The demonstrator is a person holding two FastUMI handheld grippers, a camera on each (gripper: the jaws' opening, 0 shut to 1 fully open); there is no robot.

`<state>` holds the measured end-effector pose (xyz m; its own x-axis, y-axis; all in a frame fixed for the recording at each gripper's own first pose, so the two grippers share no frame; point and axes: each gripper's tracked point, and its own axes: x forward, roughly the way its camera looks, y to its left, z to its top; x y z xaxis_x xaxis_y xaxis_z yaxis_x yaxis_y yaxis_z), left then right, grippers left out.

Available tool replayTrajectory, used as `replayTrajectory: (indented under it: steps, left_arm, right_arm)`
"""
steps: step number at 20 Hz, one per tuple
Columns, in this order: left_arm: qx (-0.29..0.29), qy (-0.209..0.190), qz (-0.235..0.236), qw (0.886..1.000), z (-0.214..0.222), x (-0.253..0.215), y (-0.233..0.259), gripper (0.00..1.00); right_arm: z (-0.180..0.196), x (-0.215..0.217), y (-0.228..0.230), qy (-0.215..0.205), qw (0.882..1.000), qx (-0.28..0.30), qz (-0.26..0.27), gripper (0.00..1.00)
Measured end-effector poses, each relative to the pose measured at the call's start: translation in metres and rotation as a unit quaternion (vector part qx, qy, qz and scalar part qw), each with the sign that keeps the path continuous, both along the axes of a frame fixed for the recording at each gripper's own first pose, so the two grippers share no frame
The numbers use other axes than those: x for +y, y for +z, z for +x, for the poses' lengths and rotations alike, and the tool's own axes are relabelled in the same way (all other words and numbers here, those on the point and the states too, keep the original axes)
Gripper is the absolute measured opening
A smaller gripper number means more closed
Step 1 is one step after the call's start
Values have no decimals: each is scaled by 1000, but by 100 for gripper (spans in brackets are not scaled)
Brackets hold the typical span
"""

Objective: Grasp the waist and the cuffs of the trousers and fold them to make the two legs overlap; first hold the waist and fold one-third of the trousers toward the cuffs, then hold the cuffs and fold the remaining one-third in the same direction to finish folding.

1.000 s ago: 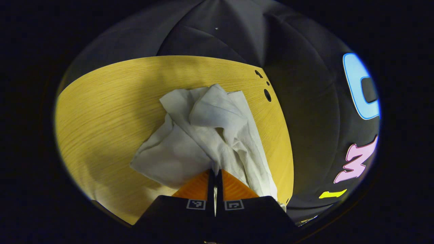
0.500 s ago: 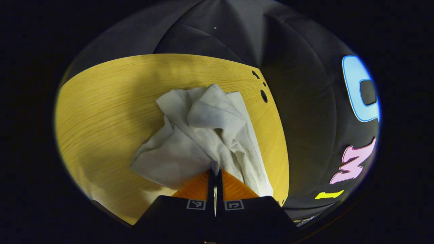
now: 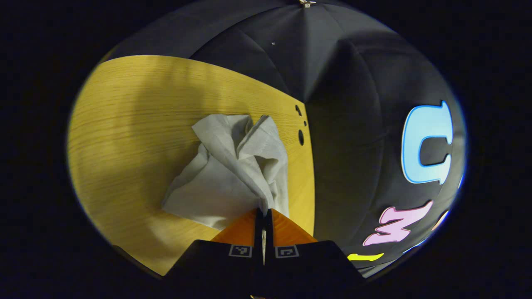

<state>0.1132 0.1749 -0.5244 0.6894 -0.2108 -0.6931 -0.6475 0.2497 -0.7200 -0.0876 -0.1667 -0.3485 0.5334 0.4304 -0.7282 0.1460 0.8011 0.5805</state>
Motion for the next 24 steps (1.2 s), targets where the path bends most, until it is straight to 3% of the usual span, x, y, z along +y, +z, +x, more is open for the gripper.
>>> replayTrajectory:
  steps: [5,9,12,16,19,22,24]
  left_arm:
    - [-111,9,-7,994,26,-20,53,6]
    - [-154,-14,7,988,40,-51,81,6]
    - [-196,-55,22,979,50,-92,111,6]
    - [-238,-152,28,959,50,-172,139,6]
    - [-248,-242,45,937,35,-241,140,6]
    - [-239,-343,83,905,14,-301,121,6]
    - [-223,-415,116,874,-2,-336,100,6]
  right_arm:
    - [-4,-41,32,-42,999,-13,5,64]
    - [-11,-77,55,-79,997,-22,13,64]
    - [-21,-106,68,-90,996,-27,8,64]
    - [-34,-135,82,-110,993,-27,17,64]
    - [-44,-148,85,-108,994,-24,18,64]
    - [-47,-159,90,-109,993,-22,27,64]
    - [-51,-167,90,-105,994,-21,26,64]
